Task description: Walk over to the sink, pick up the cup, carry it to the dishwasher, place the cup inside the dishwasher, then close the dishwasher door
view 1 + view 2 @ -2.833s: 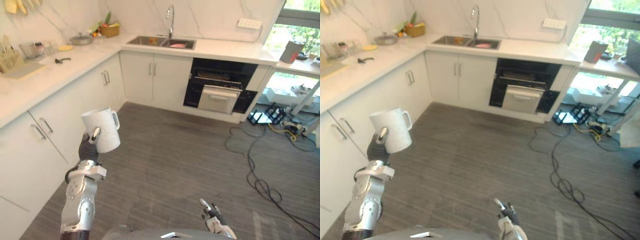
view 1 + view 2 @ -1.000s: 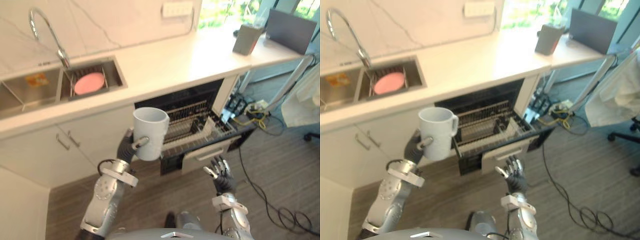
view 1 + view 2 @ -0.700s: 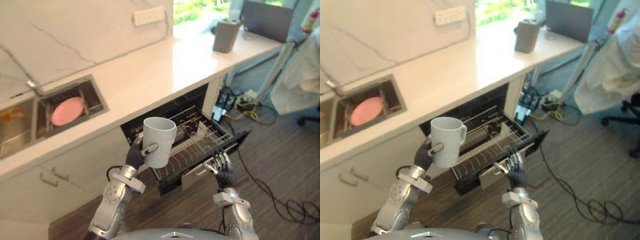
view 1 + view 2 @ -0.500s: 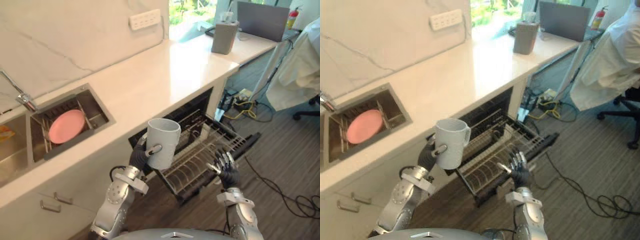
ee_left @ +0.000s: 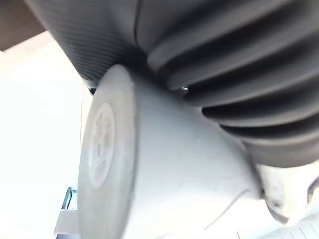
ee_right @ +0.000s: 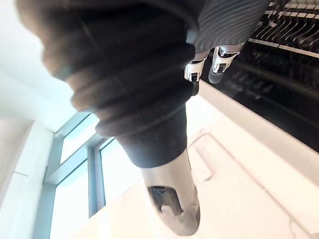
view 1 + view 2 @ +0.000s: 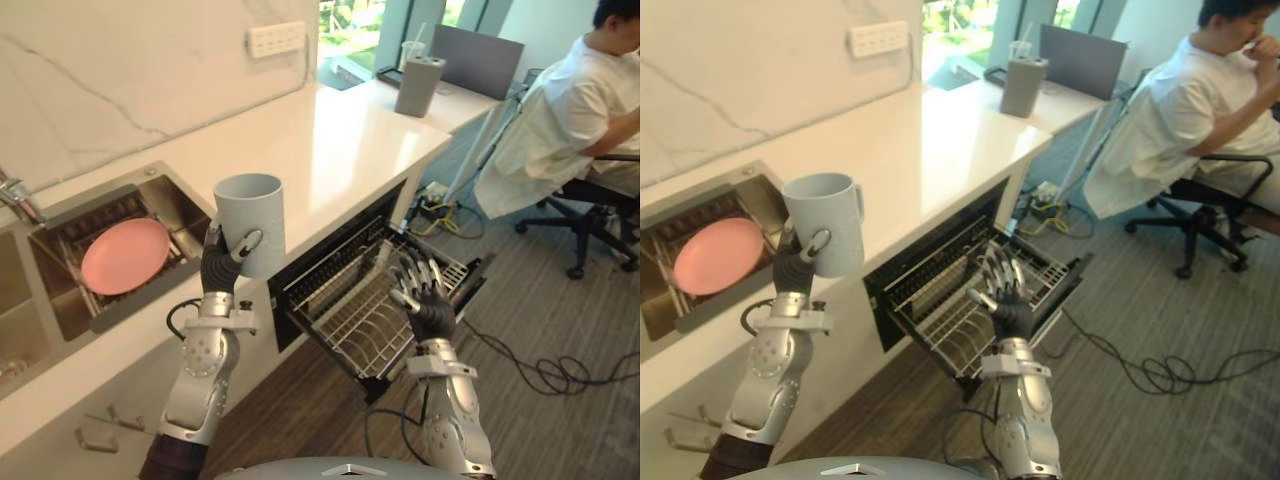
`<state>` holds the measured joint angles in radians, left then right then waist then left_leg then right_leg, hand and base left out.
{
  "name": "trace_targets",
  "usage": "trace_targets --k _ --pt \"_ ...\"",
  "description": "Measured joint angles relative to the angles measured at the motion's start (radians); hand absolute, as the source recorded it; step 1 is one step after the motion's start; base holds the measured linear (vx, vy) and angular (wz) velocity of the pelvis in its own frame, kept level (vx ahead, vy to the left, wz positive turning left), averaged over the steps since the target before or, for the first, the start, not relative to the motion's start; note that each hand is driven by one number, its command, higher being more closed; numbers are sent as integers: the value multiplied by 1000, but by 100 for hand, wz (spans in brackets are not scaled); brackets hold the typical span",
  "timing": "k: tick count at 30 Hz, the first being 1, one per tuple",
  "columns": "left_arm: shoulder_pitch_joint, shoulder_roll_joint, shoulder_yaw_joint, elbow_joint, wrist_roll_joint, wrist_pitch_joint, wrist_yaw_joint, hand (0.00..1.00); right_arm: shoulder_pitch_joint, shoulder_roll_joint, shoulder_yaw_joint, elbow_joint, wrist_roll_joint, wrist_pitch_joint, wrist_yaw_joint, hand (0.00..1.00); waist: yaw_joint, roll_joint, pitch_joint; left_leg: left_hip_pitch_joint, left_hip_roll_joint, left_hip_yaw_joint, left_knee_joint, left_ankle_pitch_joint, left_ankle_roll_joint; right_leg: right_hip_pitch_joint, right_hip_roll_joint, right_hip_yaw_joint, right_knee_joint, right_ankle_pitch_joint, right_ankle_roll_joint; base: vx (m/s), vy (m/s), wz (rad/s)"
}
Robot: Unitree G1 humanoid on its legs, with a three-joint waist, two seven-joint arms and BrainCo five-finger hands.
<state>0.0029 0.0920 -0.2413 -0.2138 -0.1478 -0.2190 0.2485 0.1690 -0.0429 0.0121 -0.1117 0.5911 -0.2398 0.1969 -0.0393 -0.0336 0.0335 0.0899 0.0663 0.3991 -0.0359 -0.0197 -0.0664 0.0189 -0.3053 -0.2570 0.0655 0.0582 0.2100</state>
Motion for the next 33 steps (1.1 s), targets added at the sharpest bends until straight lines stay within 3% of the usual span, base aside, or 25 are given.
trace_targets --k 4,9,13,15,20,23,33 --pt "-83 -39 -17 95 109 7 115 100 -105 -41 17 2 49 32 -4 0 -5 14 4 18 4 13 -42 56 -13 -3 24 -5 -33 1 -9 18 -65 -14" --pt "-139 -45 22 190 305 10 344 100 -194 -91 29 -42 215 164 -1 0 -9 18 6 34 46 25 -42 59 -30 12 71 2 -60 23 -39 -27 -64 -12" --pt "-167 -31 24 208 455 26 442 100 -222 -92 57 -44 309 264 -2 0 -8 18 9 33 48 46 -48 58 -38 5 77 17 -80 27 -45 -70 -24 -17" --pt "-196 -34 17 248 527 56 496 100 -224 -90 93 -46 325 322 -18 0 -9 18 10 31 55 58 -48 65 -41 -5 85 25 -81 31 -50 -42 -28 -14" --pt "-221 -33 -38 310 651 137 578 100 -245 -92 127 -56 325 395 -80 0 -23 19 10 31 56 63 -46 74 -40 -7 88 26 -86 34 -51 -5 -8 -3" --pt "-230 -32 -66 315 703 186 614 100 -267 -96 176 -60 326 414 -100 0 -25 19 10 30 56 62 -42 77 -41 -6 88 27 -88 37 -50 0 0 0" --pt "-262 -32 -243 386 782 275 618 100 -349 -70 317 -61 324 420 -276 0 -19 20 9 16 57 34 -49 92 -36 -5 87 9 -83 39 -52 -22 -8 7"
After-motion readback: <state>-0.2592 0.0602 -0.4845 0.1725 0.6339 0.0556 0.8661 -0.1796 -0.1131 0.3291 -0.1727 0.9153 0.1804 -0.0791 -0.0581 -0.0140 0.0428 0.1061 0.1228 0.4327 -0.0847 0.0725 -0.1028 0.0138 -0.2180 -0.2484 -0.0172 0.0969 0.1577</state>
